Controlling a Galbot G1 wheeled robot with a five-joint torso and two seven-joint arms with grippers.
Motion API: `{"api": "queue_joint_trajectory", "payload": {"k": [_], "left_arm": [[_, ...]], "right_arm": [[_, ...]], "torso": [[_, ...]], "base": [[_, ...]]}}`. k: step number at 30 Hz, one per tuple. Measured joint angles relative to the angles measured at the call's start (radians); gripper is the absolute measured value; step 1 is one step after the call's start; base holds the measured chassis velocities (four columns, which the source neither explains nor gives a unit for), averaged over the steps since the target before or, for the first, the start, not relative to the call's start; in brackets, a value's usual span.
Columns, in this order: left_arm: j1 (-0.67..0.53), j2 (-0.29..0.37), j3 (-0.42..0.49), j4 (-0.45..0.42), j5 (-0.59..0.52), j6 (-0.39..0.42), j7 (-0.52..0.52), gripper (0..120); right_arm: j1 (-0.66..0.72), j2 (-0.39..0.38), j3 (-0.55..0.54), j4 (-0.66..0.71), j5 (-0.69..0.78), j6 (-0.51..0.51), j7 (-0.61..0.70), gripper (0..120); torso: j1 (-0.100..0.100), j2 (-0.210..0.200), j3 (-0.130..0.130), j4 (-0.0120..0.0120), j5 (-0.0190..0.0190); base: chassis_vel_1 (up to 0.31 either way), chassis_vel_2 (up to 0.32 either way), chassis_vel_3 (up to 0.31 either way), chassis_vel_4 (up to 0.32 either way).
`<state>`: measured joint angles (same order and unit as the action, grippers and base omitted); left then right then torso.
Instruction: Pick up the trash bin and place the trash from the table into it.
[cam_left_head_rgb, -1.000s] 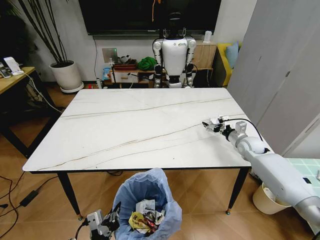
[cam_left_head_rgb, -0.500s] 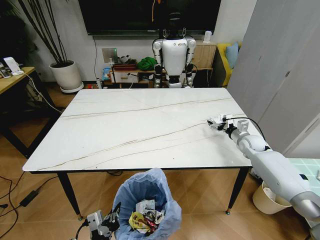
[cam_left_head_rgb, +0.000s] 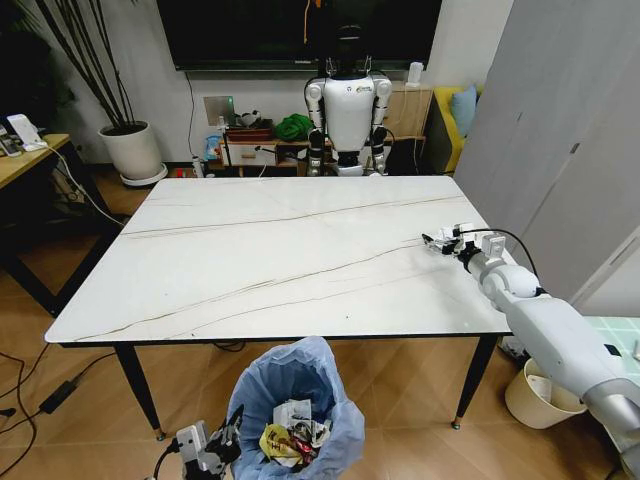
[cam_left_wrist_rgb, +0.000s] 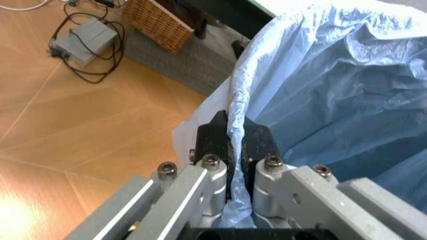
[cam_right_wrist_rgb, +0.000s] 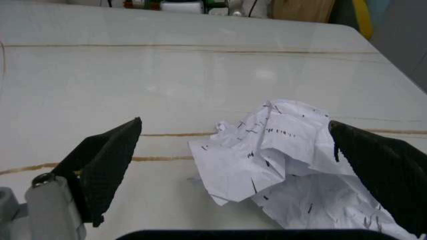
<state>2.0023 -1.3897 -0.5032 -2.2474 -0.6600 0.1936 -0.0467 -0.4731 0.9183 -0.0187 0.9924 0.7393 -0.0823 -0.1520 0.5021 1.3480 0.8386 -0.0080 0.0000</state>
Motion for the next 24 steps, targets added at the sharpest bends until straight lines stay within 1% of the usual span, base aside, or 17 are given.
{"api": "queue_joint_trajectory", "payload": {"k": [8,13,14,16,17,18,20,21,23,24], "left_arm": [[0.001,0.000,-0.004,-0.001,-0.003,0.000,0.001,0],[0.000,0.000,-0.005,-0.001,-0.005,0.000,0.001,0],[0.000,0.000,-0.005,-0.001,-0.005,0.000,0.001,0],[-0.001,0.000,-0.004,0.000,-0.005,0.000,0.001,0],[-0.001,0.000,-0.004,0.000,-0.005,0.000,0.001,0],[-0.001,0.000,-0.003,0.000,-0.005,-0.001,0.001,0],[-0.001,-0.001,-0.002,0.000,-0.005,-0.001,0.001,0],[-0.001,-0.001,-0.002,0.000,-0.005,-0.001,0.001,0],[-0.001,-0.002,-0.002,0.000,-0.005,-0.001,0.001,0],[-0.001,-0.002,-0.003,0.000,-0.005,-0.002,0.001,0]], "right_arm": [[0.026,0.026,-0.011,-0.068,-0.004,0.006,-0.023,99],[0.027,0.029,-0.011,-0.084,-0.004,0.012,-0.027,79],[0.027,0.029,-0.011,-0.084,-0.004,0.012,-0.027,79],[0.025,0.027,-0.010,-0.084,-0.005,0.012,-0.027,68],[0.025,0.027,-0.010,-0.084,-0.005,0.012,-0.027,68],[0.025,0.026,-0.010,-0.083,-0.005,0.012,-0.027,61],[0.023,0.025,-0.009,-0.083,-0.007,0.012,-0.026,52],[0.023,0.025,-0.009,-0.083,-0.007,0.012,-0.026,52],[0.019,0.025,-0.008,-0.082,-0.010,0.013,-0.026,42],[0.017,0.025,-0.008,-0.082,-0.011,0.013,-0.026,39]], "torso": [[0.000,0.000,0.000,0.0002,0.0000],[0.000,0.000,0.000,0.0001,0.0000],[0.000,0.000,0.000,0.0001,0.0000],[0.000,0.000,0.000,0.0000,0.0001],[0.000,0.000,0.000,0.0000,0.0001],[0.000,0.000,0.000,0.0000,0.0000],[0.000,0.000,0.000,0.0000,0.0000],[0.000,0.000,0.000,0.0000,0.0000],[0.000,0.000,0.000,0.0000,0.0000],[0.000,0.000,0.000,0.0000,0.0001]], "base": [[0.000,0.000,0.000,0.000],[0.000,0.000,0.000,0.000],[0.000,0.000,0.000,0.000],[0.000,0.000,0.000,0.000],[0.000,0.000,0.000,0.000],[0.000,0.000,0.000,0.000],[0.000,0.000,0.000,0.000],[0.000,0.000,0.000,0.000],[0.000,0.000,0.000,0.000],[0.000,0.000,0.000,0.000]]}}
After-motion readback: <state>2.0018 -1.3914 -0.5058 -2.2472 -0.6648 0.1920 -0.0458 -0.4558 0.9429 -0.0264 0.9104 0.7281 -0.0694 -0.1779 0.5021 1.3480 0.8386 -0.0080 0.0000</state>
